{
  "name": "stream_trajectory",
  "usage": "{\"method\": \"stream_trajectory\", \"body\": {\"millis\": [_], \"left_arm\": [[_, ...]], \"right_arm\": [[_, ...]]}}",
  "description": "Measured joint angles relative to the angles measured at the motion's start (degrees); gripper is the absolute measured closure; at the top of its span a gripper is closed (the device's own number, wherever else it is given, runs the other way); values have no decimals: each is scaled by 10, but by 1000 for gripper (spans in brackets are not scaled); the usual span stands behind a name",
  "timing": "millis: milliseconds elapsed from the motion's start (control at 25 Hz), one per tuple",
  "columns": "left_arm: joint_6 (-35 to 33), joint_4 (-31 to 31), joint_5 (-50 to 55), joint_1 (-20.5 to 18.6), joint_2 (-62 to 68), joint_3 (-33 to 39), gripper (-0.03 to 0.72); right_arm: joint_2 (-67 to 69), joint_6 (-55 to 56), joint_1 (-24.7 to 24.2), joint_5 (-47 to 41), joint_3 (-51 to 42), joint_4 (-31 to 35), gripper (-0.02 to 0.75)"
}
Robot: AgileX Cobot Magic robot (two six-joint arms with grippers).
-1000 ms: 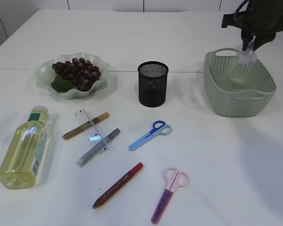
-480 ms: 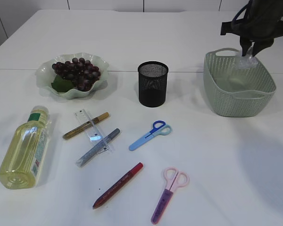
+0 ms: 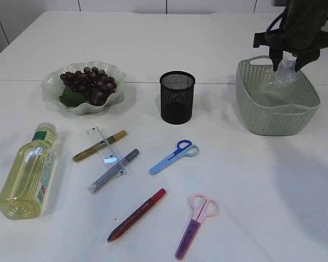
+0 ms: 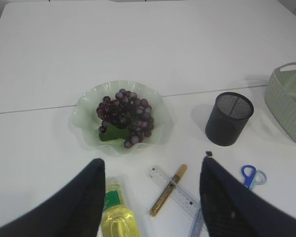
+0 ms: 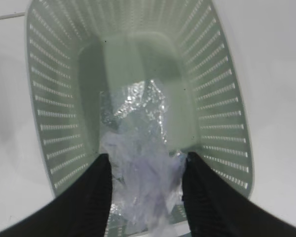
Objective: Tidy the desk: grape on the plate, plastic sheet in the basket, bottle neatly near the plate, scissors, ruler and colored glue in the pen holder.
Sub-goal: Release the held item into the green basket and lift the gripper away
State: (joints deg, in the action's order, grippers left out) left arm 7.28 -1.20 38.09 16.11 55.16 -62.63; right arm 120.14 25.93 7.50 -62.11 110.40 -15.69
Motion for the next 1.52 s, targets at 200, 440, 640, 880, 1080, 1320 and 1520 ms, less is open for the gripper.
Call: {"method": "stream_trajectory", "body": {"millis": [200,440,640,880,1080,1320,1520], "left_arm": [[0,0,0,0,0,0,246],[0,0,0,0,0,0,246],[0,0,0,0,0,0,247],[0,0,2,0,0,0,247],[0,0,10,0,0,0,248],[0,0,33,0,-3,0,249],[0,0,37,0,-14,0,249]], "right_arm": [[0,0,0,5,0,-16,354],[0,0,0,7,0,-28,353],[0,-1,0,-27,10,-17,353],[0,-24,0,-81,30,27,353],[0,-49,0,-83,35,91,353],[0,-99,0,-86,35,180,354],[-19,-124,0,-87,35,216,353]]}}
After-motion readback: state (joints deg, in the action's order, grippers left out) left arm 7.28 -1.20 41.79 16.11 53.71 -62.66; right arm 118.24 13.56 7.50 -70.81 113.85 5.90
